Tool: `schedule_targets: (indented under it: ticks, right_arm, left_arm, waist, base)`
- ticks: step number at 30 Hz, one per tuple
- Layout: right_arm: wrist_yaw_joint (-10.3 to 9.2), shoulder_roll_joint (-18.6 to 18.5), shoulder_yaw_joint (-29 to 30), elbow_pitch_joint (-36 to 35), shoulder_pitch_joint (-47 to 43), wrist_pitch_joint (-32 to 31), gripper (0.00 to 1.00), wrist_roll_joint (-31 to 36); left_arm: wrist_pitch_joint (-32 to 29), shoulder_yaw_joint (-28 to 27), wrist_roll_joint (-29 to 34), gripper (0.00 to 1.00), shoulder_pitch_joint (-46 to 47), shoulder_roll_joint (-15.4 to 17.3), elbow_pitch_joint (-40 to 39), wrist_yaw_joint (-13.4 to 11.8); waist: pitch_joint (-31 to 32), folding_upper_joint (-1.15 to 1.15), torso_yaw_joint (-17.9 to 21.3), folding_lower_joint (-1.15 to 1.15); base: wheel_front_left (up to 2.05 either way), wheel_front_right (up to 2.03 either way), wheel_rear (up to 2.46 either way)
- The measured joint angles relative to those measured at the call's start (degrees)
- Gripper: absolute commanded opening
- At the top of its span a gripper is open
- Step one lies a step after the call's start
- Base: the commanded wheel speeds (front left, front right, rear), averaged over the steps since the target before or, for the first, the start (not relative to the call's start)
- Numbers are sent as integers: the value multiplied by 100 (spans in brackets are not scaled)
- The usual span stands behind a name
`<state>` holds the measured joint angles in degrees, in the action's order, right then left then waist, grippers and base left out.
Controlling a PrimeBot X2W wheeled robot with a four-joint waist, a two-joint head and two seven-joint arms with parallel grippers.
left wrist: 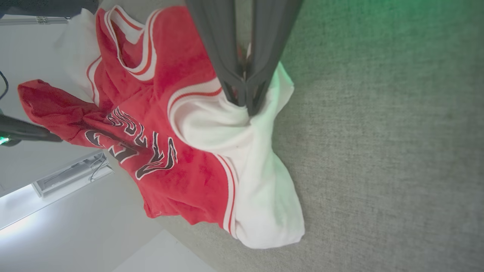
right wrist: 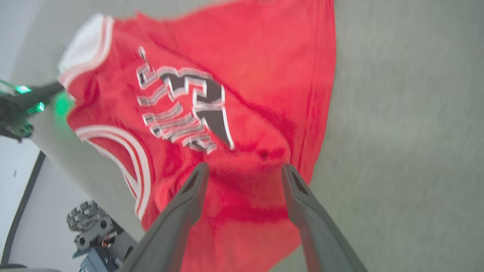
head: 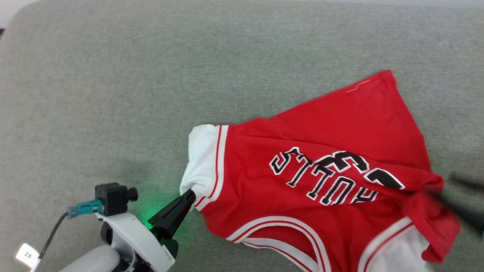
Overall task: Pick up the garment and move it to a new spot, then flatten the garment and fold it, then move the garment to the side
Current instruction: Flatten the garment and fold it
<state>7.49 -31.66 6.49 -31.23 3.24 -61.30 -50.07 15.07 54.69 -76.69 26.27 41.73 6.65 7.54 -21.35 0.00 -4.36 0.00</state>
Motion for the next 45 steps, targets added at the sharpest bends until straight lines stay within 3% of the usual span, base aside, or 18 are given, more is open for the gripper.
schedule_targets:
  ticks: [3, 5, 8, 11, 16, 22, 35, 36, 37, 39, 45]
  right_arm:
    - [0, 30, 281, 293, 970, -78, 100, -112]
    - [0, 23, 258, 689, 1689, 98, 100, 236]
    - [-1, -104, -404, 1350, 2520, 433, 100, 926]
    - [0, 2, -1100, 2253, 3119, 680, 100, 1073]
    - [0, -312, -2250, 3410, 3960, 1042, 100, 1414]
    - [1, -691, -3284, 4296, 4473, 1260, 100, 1534]
    - [-4, -906, -3656, 4838, 4768, 1538, 100, 1032]
    - [-7, -911, -3724, 4843, 4805, 1507, 53, 984]
    - [-16, -913, -3798, 4836, 4836, 1499, 28, 949]
    - [-20, -902, -3909, 4841, 4904, 1500, 0, 864]
    - [4, -706, -4045, 5100, 5041, 1917, 0, 755]
  left_arm:
    - [-26, 70, 51, 0, 136, -60, -19, 0]
    - [-41, 123, 67, 0, 242, -132, -30, 1]
    - [-41, 211, 73, 0, 369, -234, -14, 0]
    - [-42, 319, 109, 0, 477, -345, 91, 1]
    - [-41, 421, 100, 0, 694, -424, 151, 1]
    - [-25, 537, 59, 0, 895, -470, 199, 1]
    - [8, 550, -44, 0, 1004, -382, 199, 0]
    - [8, 513, -63, 0, 1014, -385, 189, 0]
    - [8, 471, -98, 0, 1021, -387, 179, 0]
    - [8, 400, -100, 0, 1027, -386, 175, 0]
    - [7, 138, -92, 0, 1082, -299, 221, 0]
  waist:
    - [-37, 0, -132, 0]
    - [-80, 0, -228, 0]
    - [-166, 0, -375, 0]
    - [-257, 0, -521, 0]
    - [-411, 0, -719, 0]
    - [-557, 0, -848, 0]
    - [-650, 0, -705, 0]
    - [-662, 0, -692, 0]
    - [-671, 0, -679, 0]
    - [-677, 0, -649, 0]
    - [-569, 0, -553, 0]
  base:
    - [0, 0, 0]
    - [0, 0, 0]
    - [0, 0, 0]
    - [0, 0, 0]
    - [0, 0, 0]
    - [0, 0, 0]
    - [0, 0, 0]
    - [0, 0, 0]
    - [0, 0, 0]
    - [0, 0, 0]
    - [0, 0, 0]
